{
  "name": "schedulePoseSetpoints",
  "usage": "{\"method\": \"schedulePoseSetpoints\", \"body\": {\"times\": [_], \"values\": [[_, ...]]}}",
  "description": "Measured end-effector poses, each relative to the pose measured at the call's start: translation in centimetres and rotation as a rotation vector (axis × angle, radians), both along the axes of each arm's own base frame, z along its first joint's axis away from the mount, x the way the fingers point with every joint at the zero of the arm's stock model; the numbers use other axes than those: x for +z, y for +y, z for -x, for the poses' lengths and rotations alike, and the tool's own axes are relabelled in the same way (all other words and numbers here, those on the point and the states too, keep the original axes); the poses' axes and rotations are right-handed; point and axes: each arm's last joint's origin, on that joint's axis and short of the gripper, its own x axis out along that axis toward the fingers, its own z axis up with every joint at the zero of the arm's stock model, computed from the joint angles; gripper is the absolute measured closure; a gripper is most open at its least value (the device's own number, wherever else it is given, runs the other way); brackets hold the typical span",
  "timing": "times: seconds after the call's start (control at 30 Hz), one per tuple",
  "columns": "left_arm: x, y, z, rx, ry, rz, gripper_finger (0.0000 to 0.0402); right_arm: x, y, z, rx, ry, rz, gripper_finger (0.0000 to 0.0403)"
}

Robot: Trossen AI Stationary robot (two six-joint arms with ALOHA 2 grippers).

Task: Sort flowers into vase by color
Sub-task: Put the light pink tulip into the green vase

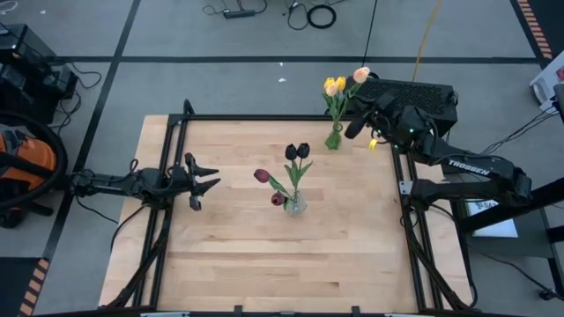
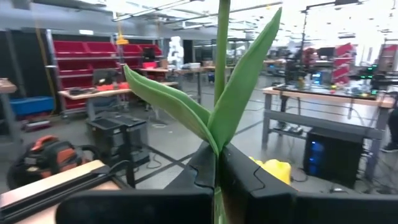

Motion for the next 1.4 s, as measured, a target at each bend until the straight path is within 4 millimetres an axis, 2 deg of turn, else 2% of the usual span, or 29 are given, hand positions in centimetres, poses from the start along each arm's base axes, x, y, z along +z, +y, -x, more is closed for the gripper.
{"method": "schedulePoseSetpoints", "body": {"times": [0.33,0.57,0.97,1.4], "values": [[0.0,0.0,0.0,0.0,0.002,-0.001,0.0258,0.0,-0.3,0.3,-0.136,0.024,0.012,0.0402],[0.0,0.0,0.0,0.0,0.002,-0.001,0.0258,-0.1,-0.5,0.2,-0.165,0.045,0.02,0.0403],[0.0,0.0,0.0,0.0,-0.005,0.0,0.0258,-2.0,-2.4,-2.0,-0.198,0.109,0.0,0.0403],[0.1,0.0,0.0,0.0,-0.009,0.001,0.0258,-5.0,-4.1,-4.0,-0.213,0.221,-0.081,0.0403]]}}
